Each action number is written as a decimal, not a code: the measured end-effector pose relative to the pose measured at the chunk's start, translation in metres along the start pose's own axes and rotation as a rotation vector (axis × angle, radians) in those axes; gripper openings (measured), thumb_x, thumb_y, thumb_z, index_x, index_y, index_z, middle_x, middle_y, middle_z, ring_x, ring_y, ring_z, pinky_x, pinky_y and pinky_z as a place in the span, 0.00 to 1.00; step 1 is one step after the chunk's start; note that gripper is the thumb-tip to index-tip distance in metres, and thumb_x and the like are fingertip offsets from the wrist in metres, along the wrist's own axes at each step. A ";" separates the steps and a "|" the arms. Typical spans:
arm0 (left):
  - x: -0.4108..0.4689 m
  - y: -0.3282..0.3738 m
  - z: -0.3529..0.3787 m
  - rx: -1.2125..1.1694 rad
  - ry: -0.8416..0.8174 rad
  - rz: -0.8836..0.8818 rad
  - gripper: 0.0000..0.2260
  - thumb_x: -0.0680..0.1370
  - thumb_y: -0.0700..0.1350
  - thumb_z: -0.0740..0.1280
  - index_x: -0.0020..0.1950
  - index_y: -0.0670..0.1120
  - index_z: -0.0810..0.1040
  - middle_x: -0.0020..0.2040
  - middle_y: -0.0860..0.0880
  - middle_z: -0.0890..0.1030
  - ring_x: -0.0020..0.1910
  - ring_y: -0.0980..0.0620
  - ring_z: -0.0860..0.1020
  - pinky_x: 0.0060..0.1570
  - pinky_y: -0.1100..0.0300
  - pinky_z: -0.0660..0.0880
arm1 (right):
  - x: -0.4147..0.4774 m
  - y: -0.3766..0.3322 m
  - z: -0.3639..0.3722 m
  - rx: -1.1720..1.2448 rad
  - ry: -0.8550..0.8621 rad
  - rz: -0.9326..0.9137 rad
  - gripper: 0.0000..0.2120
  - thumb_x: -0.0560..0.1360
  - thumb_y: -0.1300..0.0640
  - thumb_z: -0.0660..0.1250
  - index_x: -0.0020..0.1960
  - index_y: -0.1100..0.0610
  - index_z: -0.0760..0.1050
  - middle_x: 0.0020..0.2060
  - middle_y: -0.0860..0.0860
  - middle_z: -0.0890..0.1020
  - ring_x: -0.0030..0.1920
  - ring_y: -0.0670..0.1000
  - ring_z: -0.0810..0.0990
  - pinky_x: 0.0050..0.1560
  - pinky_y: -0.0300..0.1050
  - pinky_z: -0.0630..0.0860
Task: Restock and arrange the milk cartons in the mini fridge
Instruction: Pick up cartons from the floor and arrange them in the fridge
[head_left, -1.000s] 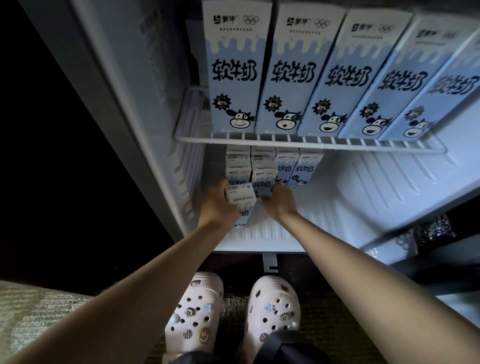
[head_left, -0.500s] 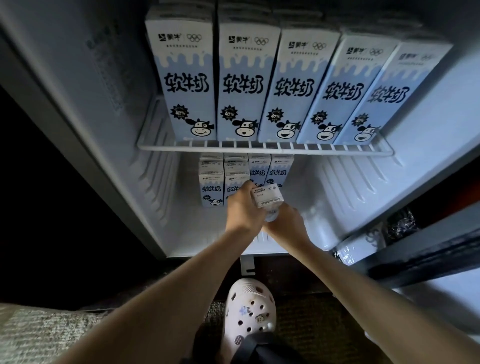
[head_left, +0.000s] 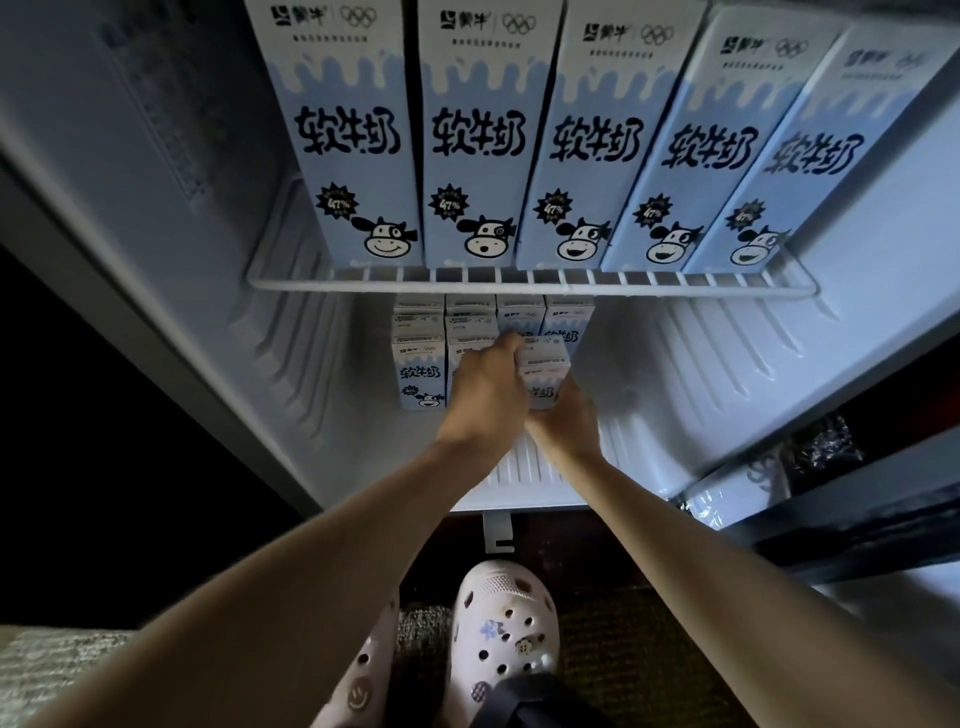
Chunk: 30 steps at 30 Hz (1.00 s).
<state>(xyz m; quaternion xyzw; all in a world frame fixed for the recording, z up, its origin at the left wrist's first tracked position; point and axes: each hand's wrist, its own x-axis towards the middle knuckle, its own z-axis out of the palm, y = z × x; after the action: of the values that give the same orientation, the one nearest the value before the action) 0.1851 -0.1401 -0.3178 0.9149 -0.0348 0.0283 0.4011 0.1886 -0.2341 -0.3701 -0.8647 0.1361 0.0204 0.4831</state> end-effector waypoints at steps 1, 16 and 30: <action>-0.003 -0.002 -0.005 0.031 0.016 0.041 0.12 0.78 0.33 0.55 0.54 0.38 0.77 0.45 0.38 0.82 0.43 0.41 0.81 0.40 0.53 0.79 | -0.001 0.000 0.000 0.012 -0.004 -0.003 0.20 0.68 0.61 0.71 0.59 0.57 0.72 0.42 0.49 0.78 0.42 0.50 0.77 0.37 0.38 0.72; -0.012 -0.054 -0.016 0.665 -0.138 0.152 0.36 0.78 0.34 0.54 0.74 0.46 0.30 0.75 0.48 0.30 0.73 0.50 0.30 0.70 0.53 0.31 | 0.028 -0.015 0.015 -0.077 -0.090 0.173 0.24 0.77 0.64 0.62 0.71 0.60 0.60 0.64 0.58 0.75 0.60 0.57 0.78 0.41 0.39 0.72; -0.013 -0.041 -0.023 0.613 -0.204 0.118 0.40 0.73 0.26 0.53 0.76 0.46 0.33 0.76 0.46 0.32 0.75 0.48 0.32 0.71 0.54 0.31 | 0.019 -0.019 0.022 -0.088 -0.047 0.248 0.25 0.76 0.65 0.63 0.71 0.64 0.59 0.64 0.60 0.74 0.63 0.57 0.75 0.57 0.41 0.73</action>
<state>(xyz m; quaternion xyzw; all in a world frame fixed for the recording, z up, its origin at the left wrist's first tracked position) 0.1757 -0.0948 -0.3337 0.9876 -0.1176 -0.0309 0.0993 0.2139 -0.2101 -0.3695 -0.8610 0.2294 0.1060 0.4414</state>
